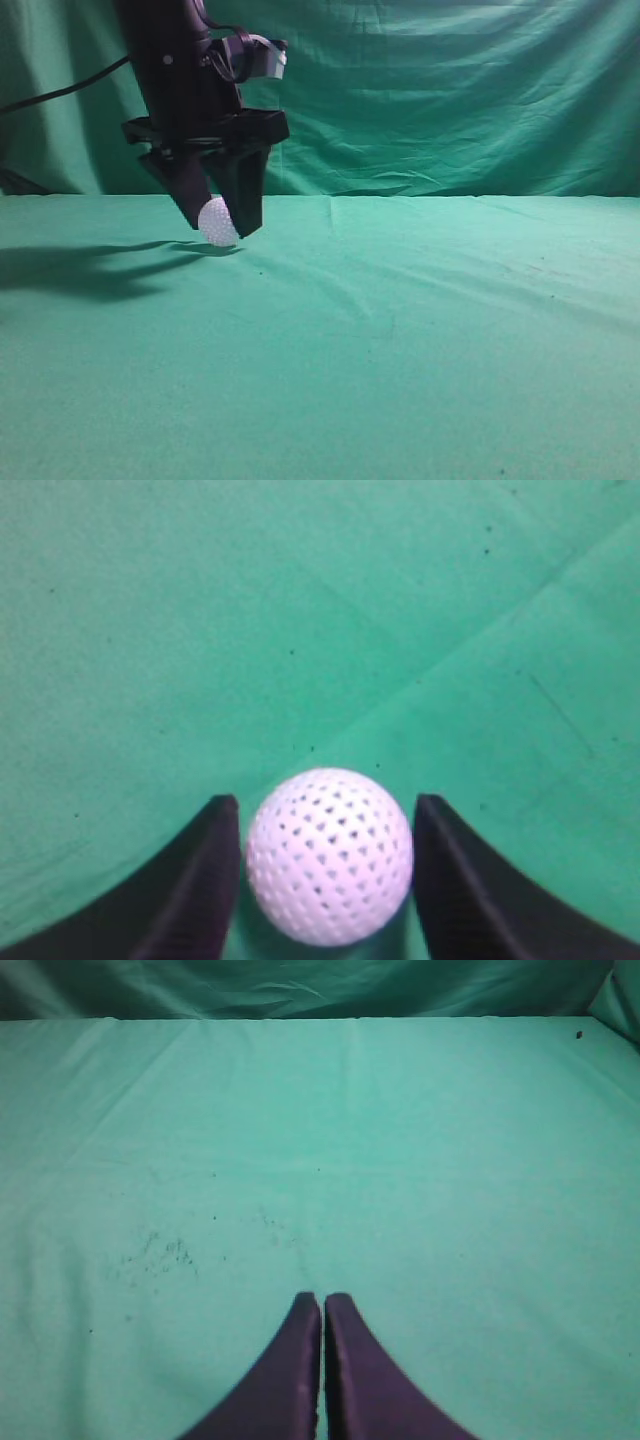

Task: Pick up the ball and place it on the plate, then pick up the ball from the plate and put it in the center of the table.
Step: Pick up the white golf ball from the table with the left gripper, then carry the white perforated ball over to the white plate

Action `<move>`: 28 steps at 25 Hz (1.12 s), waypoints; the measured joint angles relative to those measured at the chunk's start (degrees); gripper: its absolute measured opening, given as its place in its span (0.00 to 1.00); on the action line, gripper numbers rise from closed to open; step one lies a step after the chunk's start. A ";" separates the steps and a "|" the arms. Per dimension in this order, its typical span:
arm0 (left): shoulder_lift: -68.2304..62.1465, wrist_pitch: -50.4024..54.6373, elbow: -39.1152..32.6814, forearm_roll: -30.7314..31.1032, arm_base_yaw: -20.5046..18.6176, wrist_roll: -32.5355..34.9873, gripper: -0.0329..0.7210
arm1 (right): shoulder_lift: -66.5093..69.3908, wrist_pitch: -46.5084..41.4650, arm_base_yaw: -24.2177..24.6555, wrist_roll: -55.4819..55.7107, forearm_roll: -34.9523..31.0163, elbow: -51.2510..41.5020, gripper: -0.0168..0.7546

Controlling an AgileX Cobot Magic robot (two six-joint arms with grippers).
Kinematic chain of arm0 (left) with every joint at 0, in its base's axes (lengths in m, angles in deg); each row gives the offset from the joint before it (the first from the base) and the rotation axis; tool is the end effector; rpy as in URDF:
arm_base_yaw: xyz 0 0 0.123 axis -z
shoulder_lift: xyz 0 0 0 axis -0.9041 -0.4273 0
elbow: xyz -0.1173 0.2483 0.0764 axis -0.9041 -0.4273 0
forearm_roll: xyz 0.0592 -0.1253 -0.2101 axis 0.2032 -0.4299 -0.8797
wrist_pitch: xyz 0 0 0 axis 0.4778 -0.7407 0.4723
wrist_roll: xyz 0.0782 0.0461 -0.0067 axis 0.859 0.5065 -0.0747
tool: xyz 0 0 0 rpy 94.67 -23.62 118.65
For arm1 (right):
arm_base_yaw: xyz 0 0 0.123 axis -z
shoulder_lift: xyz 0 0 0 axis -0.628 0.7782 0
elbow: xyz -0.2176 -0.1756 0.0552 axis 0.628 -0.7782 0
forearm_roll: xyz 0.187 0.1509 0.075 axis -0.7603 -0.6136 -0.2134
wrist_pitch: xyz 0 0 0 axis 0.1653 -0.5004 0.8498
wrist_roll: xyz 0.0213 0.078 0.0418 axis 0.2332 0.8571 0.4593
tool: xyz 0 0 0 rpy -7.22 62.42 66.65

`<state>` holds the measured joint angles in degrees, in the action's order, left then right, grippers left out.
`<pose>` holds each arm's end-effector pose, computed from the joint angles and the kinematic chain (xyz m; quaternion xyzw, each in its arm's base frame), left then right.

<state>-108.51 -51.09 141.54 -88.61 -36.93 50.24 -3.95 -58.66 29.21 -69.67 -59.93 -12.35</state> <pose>0.3756 -0.2034 0.1754 0.3062 0.9288 -0.0623 0.1994 0.0518 0.0085 0.1697 -0.0731 0.8056 0.0442 0.5862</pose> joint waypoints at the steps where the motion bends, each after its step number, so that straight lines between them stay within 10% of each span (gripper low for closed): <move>1: 0.00 0.00 0.00 0.00 0.00 0.00 0.48 | 0.00 0.00 0.00 0.00 0.00 0.00 0.02; 15: 5.66 12.65 5.98 0.49 -1.42 -3.27 0.44 | 0.00 0.00 0.00 0.00 0.00 0.00 0.02; 28: 21.90 20.22 -3.34 0.59 -21.14 -6.13 0.44 | 0.00 0.00 0.00 0.00 0.00 0.00 0.02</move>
<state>-86.62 -30.87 138.19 -88.02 -58.06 44.11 -3.95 -58.66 29.21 -69.67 -59.93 -12.35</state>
